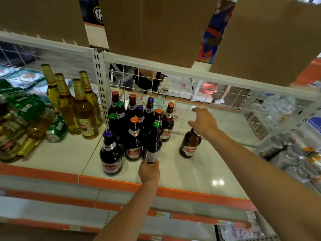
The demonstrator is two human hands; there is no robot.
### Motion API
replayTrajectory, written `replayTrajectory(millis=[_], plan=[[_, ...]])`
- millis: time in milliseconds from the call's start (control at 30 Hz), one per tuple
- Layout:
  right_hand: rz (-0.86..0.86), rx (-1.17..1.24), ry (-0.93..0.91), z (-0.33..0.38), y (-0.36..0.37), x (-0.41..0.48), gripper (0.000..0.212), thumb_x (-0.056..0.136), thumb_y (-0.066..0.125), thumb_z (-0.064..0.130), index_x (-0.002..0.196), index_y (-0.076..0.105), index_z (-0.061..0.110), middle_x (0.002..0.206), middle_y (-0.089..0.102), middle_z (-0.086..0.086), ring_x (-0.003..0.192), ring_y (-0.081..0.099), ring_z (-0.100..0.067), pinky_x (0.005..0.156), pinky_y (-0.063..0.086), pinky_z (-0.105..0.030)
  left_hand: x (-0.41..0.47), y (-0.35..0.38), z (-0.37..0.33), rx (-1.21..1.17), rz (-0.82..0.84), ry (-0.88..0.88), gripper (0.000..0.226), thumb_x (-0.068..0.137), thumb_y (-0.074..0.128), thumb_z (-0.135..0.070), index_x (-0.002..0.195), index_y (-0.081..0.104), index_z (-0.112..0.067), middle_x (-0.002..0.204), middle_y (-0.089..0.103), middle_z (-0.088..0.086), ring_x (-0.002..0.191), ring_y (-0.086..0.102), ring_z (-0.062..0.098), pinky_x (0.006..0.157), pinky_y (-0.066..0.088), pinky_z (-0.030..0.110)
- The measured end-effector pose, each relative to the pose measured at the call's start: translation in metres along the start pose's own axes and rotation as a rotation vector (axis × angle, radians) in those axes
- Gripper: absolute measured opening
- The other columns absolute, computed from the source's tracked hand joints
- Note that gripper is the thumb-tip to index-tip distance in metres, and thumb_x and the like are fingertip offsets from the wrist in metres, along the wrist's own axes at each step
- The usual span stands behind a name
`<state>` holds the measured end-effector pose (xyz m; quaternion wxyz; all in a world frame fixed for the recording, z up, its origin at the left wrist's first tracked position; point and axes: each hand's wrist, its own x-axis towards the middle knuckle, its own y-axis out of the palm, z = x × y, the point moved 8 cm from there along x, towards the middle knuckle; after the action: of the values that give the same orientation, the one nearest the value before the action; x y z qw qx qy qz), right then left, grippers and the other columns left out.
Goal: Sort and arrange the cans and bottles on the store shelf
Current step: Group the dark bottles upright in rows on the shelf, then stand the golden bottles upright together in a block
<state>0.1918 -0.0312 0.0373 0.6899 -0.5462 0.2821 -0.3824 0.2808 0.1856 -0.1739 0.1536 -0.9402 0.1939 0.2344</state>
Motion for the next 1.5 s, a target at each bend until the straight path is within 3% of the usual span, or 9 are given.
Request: replayTrajectory(millis=[200, 367, 567, 733, 867, 1000, 1233, 1400, 1500], plan=[[0.044, 0.118, 0.010, -0.035, 0.014, 0.000, 0.040, 0.095, 0.058, 0.015, 0.135, 0.054, 0.011, 0.131, 0.058, -0.018, 0.115, 0.056, -0.035, 0.090, 0.048, -0.039, 0.001, 0.056, 0.038, -0.111, 0.159, -0.204, 0.063, 0.071, 0.082, -0.029, 0.124, 0.061, -0.001, 0.120, 0.067, 0.021, 0.108, 0.065, 0.038, 0.094, 0.053, 0.053], [0.063, 0.091, -0.057, -0.034, 0.006, -0.021, 0.035, 0.092, 0.063, 0.015, 0.126, 0.060, 0.007, 0.120, 0.064, -0.017, 0.106, 0.060, -0.033, 0.078, 0.045, -0.031, -0.043, 0.068, 0.000, 0.105, 0.312, 0.025, 0.063, 0.086, 0.074, -0.022, 0.142, 0.046, -0.009, 0.136, 0.056, 0.016, 0.120, 0.058, 0.030, 0.104, 0.047, 0.041], [0.093, 0.042, -0.131, -0.007, 0.008, -0.067, 0.033, 0.092, 0.065, 0.020, 0.123, 0.063, 0.011, 0.121, 0.064, -0.012, 0.107, 0.060, -0.031, 0.087, 0.050, -0.036, -0.061, 0.075, -0.024, 0.265, 0.396, 0.210, 0.083, 0.082, 0.076, -0.035, 0.151, 0.033, -0.017, 0.147, 0.044, 0.011, 0.135, 0.044, 0.027, 0.106, 0.040, 0.037], [0.168, -0.043, -0.251, 0.054, 0.018, -0.097, 0.029, 0.089, 0.069, 0.023, 0.117, 0.065, 0.014, 0.116, 0.065, -0.011, 0.104, 0.060, -0.031, 0.085, 0.050, -0.039, -0.074, 0.034, -0.016, 0.255, 0.414, 0.336, 0.053, 0.079, 0.078, -0.032, 0.126, 0.058, -0.020, 0.113, 0.068, -0.001, 0.108, 0.063, 0.023, 0.087, 0.050, 0.034], [0.174, -0.046, -0.295, 0.100, 0.021, -0.108, 0.027, 0.089, 0.070, 0.023, 0.114, 0.066, 0.016, 0.111, 0.065, -0.009, 0.098, 0.061, -0.030, 0.073, 0.045, -0.033, -0.063, -0.019, -0.017, 0.241, 0.347, 0.421, 0.047, 0.077, 0.076, -0.041, 0.119, 0.062, -0.027, 0.104, 0.069, -0.008, 0.098, 0.064, 0.017, 0.084, 0.052, 0.034], [0.166, -0.004, -0.314, 0.138, 0.033, -0.115, 0.033, 0.089, 0.071, 0.025, 0.120, 0.064, 0.016, 0.117, 0.065, -0.009, 0.106, 0.061, -0.029, 0.083, 0.050, -0.038, -0.044, -0.064, -0.023, 0.246, 0.261, 0.422, 0.032, 0.080, 0.077, -0.036, 0.106, 0.061, -0.026, 0.091, 0.065, -0.009, 0.082, 0.059, 0.013, 0.070, 0.044, 0.028], [0.122, 0.023, -0.308, 0.177, 0.056, -0.109, 0.025, 0.094, 0.064, 0.020, 0.118, 0.060, 0.015, 0.111, 0.065, -0.009, 0.099, 0.062, -0.029, 0.074, 0.049, -0.037, -0.018, -0.095, -0.033, 0.160, 0.189, 0.419, 0.034, 0.084, 0.075, -0.038, 0.110, 0.062, -0.023, 0.083, 0.063, -0.011, 0.074, 0.056, 0.011, 0.053, 0.036, 0.023], [0.231, -0.109, -0.323, 0.181, 0.059, -0.101, 0.019, 0.093, 0.061, 0.019, 0.111, 0.063, 0.014, 0.111, 0.065, -0.008, 0.098, 0.062, -0.027, 0.080, 0.053, -0.039, -0.019, -0.099, -0.029, 0.108, 0.222, 0.340, 0.028, 0.078, 0.080, -0.035, 0.095, 0.059, -0.028, 0.078, 0.062, -0.016, 0.079, 0.061, 0.010, 0.059, 0.039, 0.016], [0.197, -0.135, -0.395, 0.200, 0.030, -0.096, 0.026, 0.096, 0.059, 0.033, 0.108, 0.066, 0.011, 0.105, 0.067, -0.008, 0.095, 0.063, -0.029, 0.079, 0.053, -0.040, -0.025, -0.099, -0.023, 0.259, 0.345, 0.263, 0.025, 0.082, 0.076, -0.040, 0.075, 0.058, -0.024, 0.077, 0.066, -0.001, 0.082, 0.063, 0.018, 0.062, 0.040, 0.018]])
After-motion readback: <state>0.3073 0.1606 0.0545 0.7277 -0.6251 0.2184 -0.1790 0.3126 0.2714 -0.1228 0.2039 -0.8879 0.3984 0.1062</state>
